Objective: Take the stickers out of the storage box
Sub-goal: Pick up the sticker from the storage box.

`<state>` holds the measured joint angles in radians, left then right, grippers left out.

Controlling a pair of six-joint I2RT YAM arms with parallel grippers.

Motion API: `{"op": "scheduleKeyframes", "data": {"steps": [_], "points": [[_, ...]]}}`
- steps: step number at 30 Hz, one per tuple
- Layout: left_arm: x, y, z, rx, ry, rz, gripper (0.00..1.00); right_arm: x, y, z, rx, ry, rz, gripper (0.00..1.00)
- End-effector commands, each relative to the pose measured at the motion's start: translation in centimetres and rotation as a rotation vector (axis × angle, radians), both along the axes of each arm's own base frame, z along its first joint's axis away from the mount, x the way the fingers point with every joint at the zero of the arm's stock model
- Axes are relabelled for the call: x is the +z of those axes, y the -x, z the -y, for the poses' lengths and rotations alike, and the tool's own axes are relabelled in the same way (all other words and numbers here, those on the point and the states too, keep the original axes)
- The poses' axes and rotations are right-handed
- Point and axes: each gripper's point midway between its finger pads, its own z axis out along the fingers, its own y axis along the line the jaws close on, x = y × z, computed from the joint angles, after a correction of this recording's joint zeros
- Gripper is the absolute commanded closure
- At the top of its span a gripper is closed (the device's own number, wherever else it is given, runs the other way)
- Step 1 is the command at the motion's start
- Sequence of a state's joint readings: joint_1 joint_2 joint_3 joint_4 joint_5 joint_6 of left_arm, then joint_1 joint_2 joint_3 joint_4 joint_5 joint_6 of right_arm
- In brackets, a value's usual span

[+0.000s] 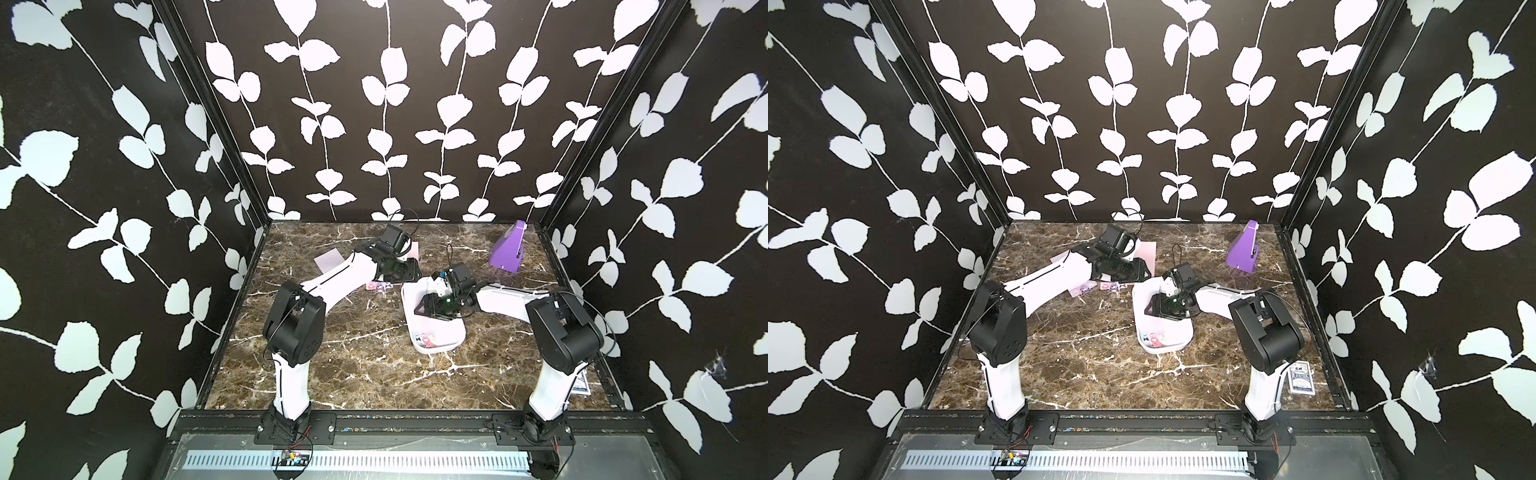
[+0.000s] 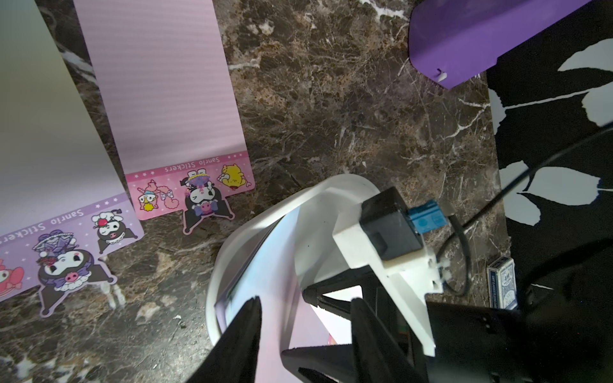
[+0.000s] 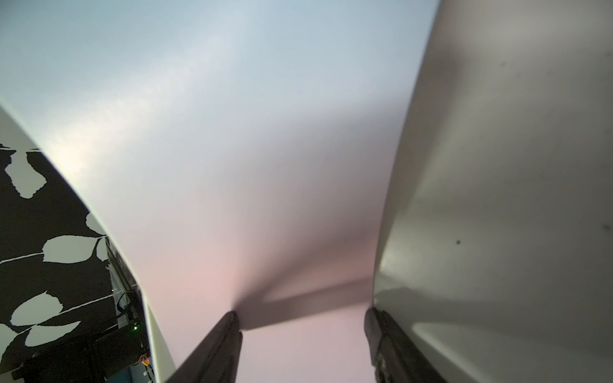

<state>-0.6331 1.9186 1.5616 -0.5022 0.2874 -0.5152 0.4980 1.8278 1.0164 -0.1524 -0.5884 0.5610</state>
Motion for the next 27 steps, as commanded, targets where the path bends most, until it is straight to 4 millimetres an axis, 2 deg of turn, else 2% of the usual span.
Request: {"op": "scheduleKeyframes", "data": {"steps": [1, 7, 27], "points": [[-0.4, -0.4, -0.3, 0.002, -0.008, 0.005, 0.53, -2.9, 2.1, 0.9, 0.012, 0.081, -0.092, 0.37], [-1.2, -0.5, -0.7, 0.004, -0.031, -0.002, 0.53, -3.0, 2.2, 0.9, 0.013, 0.085, -0.094, 0.37], [-1.3, -0.4, -1.9, 0.012, -0.083, 0.007, 0.53, -3.3, 2.4, 1.1, 0.017, 0.091, -0.106, 0.37]]}}
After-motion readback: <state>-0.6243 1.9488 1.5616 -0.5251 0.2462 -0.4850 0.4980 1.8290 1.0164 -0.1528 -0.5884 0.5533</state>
